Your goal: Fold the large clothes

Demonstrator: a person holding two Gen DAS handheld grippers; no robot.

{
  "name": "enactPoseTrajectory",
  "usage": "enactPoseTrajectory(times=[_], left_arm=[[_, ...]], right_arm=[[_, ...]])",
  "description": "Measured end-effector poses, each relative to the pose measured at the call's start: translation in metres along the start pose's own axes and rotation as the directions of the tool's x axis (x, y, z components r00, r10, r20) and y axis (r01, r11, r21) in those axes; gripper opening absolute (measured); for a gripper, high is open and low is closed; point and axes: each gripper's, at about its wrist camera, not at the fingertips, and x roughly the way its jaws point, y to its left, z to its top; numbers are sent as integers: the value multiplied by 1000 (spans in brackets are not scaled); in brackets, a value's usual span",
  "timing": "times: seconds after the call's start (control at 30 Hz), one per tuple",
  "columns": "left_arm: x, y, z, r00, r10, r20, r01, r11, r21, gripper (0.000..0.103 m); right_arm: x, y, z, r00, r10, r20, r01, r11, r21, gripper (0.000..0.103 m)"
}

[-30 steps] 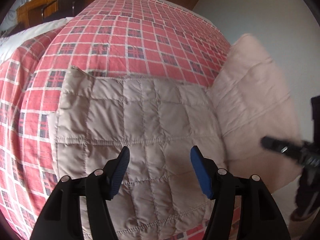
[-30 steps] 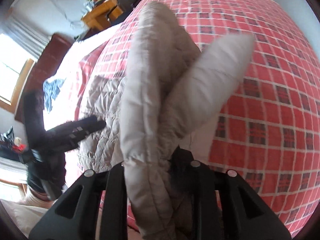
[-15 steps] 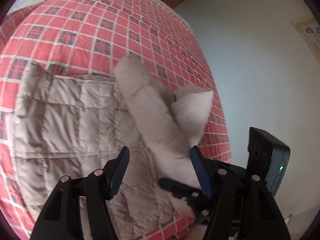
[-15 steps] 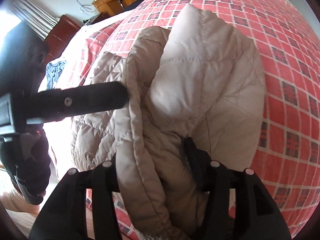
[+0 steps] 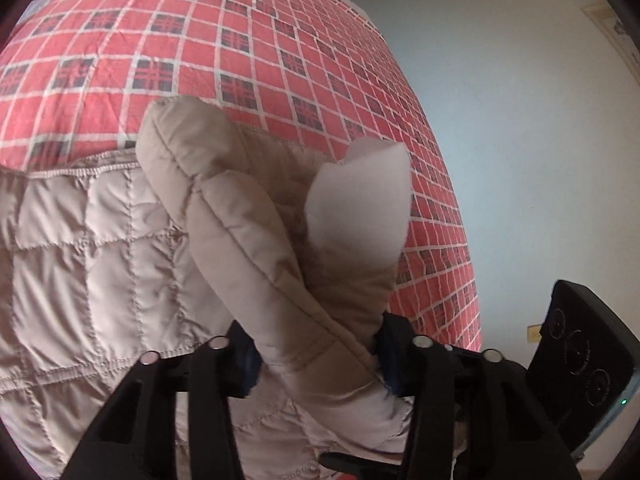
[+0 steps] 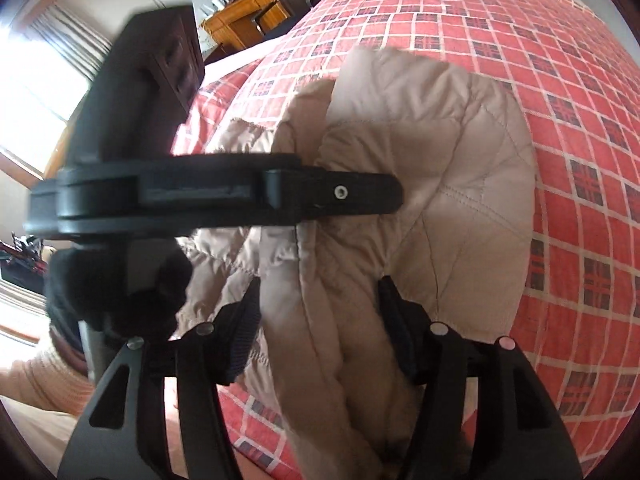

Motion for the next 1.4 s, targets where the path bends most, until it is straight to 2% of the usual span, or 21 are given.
enactPoseTrajectory(times=[0.17, 0.27, 0.33, 0.43, 0.53, 0.63, 0.7, 0.77, 0.87, 0.97, 1.03, 1.13, 1.23, 1.33, 1.4], left_arm=[[-7, 19, -8, 999, -35, 14, 36, 999, -35, 25], [-16, 33, -12, 996, -91, 23, 93, 994, -58, 21], [-18, 34, -15, 992, -118, 37, 120, 991, -50, 17], [-26, 22, -15, 985, -161, 59, 161, 987, 0, 14], [-40, -7, -11, 969, -236, 74, 229, 969, 92, 13], [-60, -28, -8, 955, -282, 90, 264, 949, 173, 12], [-77, -32, -8, 942, -318, 105, 293, 935, 198, 12], [-98, -29, -10, 937, -323, 132, 289, 930, 228, 12], [-124, -8, -14, 930, -327, 167, 286, 931, 227, 12], [-138, 31, -20, 930, -312, 193, 280, 944, 177, 12], [-143, 65, -27, 928, -315, 198, 293, 947, 131, 12], [-134, 111, -34, 918, -349, 190, 344, 937, 56, 13], [-116, 145, -35, 927, -332, 174, 338, 941, -1, 16], [-98, 168, -44, 945, -289, 154, 298, 954, -36, 19], [-98, 174, -46, 942, -294, 164, 306, 950, -55, 24]], right_arm=[[-44, -11, -4, 995, 81, 49, -82, 996, 22, 61], [-68, -19, -3, 991, 88, 99, -95, 993, 65, 62], [-81, -35, 1, 989, 63, 130, -78, 990, 116, 62], [-92, -68, -2, 986, 17, 165, -52, 977, 207, 63], [-93, -92, -7, 984, -5, 178, -46, 958, 282, 63], [-86, -103, -9, 985, -2, 173, -50, 952, 301, 63], [-78, -104, -10, 987, 20, 160, -68, 953, 296, 63], [-68, -101, -12, 988, 50, 147, -91, 953, 288, 64], [-57, -91, -15, 988, 92, 121, -122, 955, 270, 65], [-47, -73, -16, 987, 135, 86, -152, 957, 247, 66], [-36, -59, -15, 987, 150, 53, -158, 963, 218, 67], [-19, -42, -13, 987, 158, 7, -157, 970, 185, 69], [-2, -28, -11, 987, 156, -38, -148, 976, 162, 69], [12, -15, -8, 990, 123, -73, -113, 986, 125, 70], [21, -9, -6, 993, 81, -86, -73, 992, 99, 72]])
